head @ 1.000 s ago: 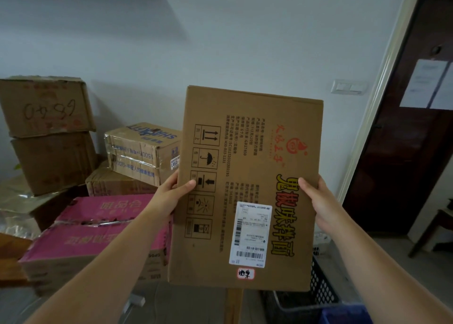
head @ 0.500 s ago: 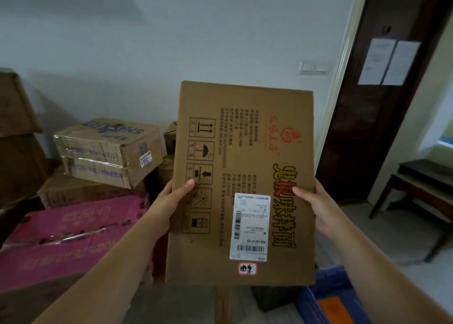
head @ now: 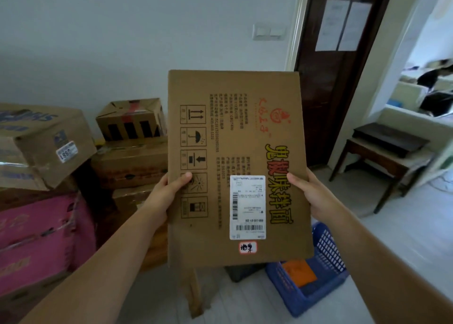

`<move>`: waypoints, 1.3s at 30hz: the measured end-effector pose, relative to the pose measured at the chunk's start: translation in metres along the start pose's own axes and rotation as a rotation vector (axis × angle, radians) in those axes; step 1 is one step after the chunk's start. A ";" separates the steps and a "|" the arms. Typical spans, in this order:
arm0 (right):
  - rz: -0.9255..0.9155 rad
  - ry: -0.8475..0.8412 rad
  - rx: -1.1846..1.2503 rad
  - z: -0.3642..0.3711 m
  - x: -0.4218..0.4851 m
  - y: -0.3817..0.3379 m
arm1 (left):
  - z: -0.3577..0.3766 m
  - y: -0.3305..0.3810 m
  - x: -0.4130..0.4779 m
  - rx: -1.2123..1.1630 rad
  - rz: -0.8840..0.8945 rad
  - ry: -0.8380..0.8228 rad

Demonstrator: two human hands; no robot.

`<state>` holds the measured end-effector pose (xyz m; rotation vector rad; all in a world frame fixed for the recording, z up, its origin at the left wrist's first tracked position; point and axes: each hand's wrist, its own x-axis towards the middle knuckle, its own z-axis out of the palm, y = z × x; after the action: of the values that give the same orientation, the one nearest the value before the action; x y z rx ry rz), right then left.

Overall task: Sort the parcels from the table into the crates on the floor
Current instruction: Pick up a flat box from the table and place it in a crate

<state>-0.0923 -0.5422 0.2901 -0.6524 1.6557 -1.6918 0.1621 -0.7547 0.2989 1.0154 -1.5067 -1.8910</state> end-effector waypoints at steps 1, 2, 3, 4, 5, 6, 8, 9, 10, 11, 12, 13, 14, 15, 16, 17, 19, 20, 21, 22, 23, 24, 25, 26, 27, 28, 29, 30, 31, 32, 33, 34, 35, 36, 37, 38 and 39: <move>-0.010 -0.009 -0.004 -0.010 0.007 -0.001 | 0.011 0.000 0.008 -0.014 -0.014 0.021; -0.017 -0.004 -0.007 -0.021 0.015 -0.001 | 0.023 0.001 0.015 -0.021 -0.022 0.036; -0.022 0.018 -0.009 -0.033 0.024 -0.003 | 0.038 0.002 0.024 -0.027 -0.021 0.041; -0.024 0.051 -0.016 -0.046 0.033 -0.004 | 0.053 0.003 0.033 -0.032 -0.012 0.038; -0.019 0.086 -0.025 -0.059 0.043 -0.006 | 0.067 0.004 0.042 -0.035 0.002 0.031; -0.017 0.116 -0.038 -0.069 0.050 -0.008 | 0.078 0.004 0.048 -0.037 0.018 0.026; -0.025 0.136 -0.060 -0.090 0.066 -0.013 | 0.100 0.003 0.062 -0.033 0.030 0.039; -0.028 0.127 -0.071 -0.101 0.074 -0.016 | 0.111 0.002 0.069 -0.036 0.034 0.056; -0.025 0.103 -0.080 -0.111 0.082 -0.019 | 0.120 -0.001 0.077 -0.044 0.039 0.065; -0.022 0.069 -0.089 -0.118 0.089 -0.022 | 0.128 -0.002 0.082 -0.052 0.040 0.067; -0.015 0.032 -0.090 -0.126 0.097 -0.025 | 0.137 -0.003 0.090 -0.062 0.031 0.070; -0.008 -0.002 -0.082 -0.133 0.103 -0.027 | 0.144 -0.004 0.097 -0.078 0.017 0.081; -0.004 -0.022 -0.067 -0.138 0.110 -0.028 | 0.151 -0.004 0.103 -0.091 0.003 0.091; -0.004 -0.027 -0.061 -0.144 0.117 -0.028 | 0.158 -0.004 0.110 -0.097 -0.006 0.093; -0.010 -0.019 -0.068 -0.150 0.123 -0.027 | 0.165 -0.004 0.118 -0.096 -0.006 0.089; -0.015 0.002 -0.077 -0.154 0.131 -0.025 | 0.171 -0.005 0.126 -0.096 0.000 0.081; 0.010 0.102 -0.066 -0.164 0.146 -0.018 | 0.183 -0.006 0.143 -0.084 0.016 0.065; 0.027 0.155 -0.054 -0.168 0.152 -0.014 | 0.189 -0.007 0.152 -0.078 0.024 0.057; 0.039 0.190 -0.049 -0.175 0.163 -0.011 | 0.196 -0.008 0.164 -0.080 0.029 0.049; 0.047 0.203 -0.046 -0.180 0.171 -0.009 | 0.201 -0.008 0.175 -0.083 0.032 0.039; 0.050 0.200 -0.045 -0.184 0.177 -0.008 | 0.205 -0.008 0.180 -0.083 0.035 0.027; 0.047 0.193 -0.049 -0.189 0.190 -0.009 | 0.211 -0.007 0.193 -0.087 0.039 0.015; 0.042 0.186 -0.054 -0.194 0.206 -0.011 | 0.217 -0.007 0.208 -0.096 0.042 0.011; 0.039 0.172 -0.052 -0.200 0.226 -0.014 | 0.222 -0.006 0.228 -0.109 0.048 0.010; 0.041 0.149 -0.048 -0.203 0.239 -0.017 | 0.226 -0.004 0.239 -0.121 0.053 0.007; 0.039 0.121 -0.051 -0.204 0.249 -0.020 | 0.230 -0.004 0.249 -0.128 0.059 0.003; 0.034 0.096 -0.060 -0.206 0.265 -0.024 | 0.235 -0.001 0.265 -0.135 0.062 0.002; 0.037 0.086 -0.076 -0.209 0.280 -0.027 | 0.240 0.000 0.281 -0.135 0.053 0.003; 0.043 0.085 -0.094 -0.212 0.294 -0.028 | 0.246 0.002 0.294 -0.130 0.036 -0.002; 0.045 0.098 -0.110 -0.215 0.305 -0.028 | 0.252 0.003 0.307 -0.122 0.021 -0.010; 0.047 0.122 -0.114 -0.219 0.317 -0.028 | 0.259 0.004 0.321 -0.122 0.008 -0.018; 0.050 0.150 -0.108 -0.224 0.328 -0.026 | 0.264 0.005 0.334 -0.122 -0.004 -0.023; 0.059 0.180 -0.097 -0.231 0.341 -0.022 | 0.271 0.004 0.349 -0.119 -0.020 -0.030; 0.068 0.200 -0.079 -0.238 0.354 -0.016 | 0.279 0.000 0.363 -0.114 -0.033 -0.041; 0.078 0.209 -0.056 -0.243 0.360 -0.011 | 0.284 -0.004 0.371 -0.107 -0.041 -0.054; 0.099 0.214 -0.040 -0.250 0.369 -0.005 | 0.291 -0.011 0.381 -0.102 -0.060 -0.062; 0.124 0.215 -0.031 -0.258 0.379 0.001 | 0.299 -0.017 0.391 -0.101 -0.088 -0.058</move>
<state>-0.5324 -0.6587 0.2324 -0.3840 1.8343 -1.6969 -0.3082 -0.8788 0.2203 1.0043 -1.4033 -2.0521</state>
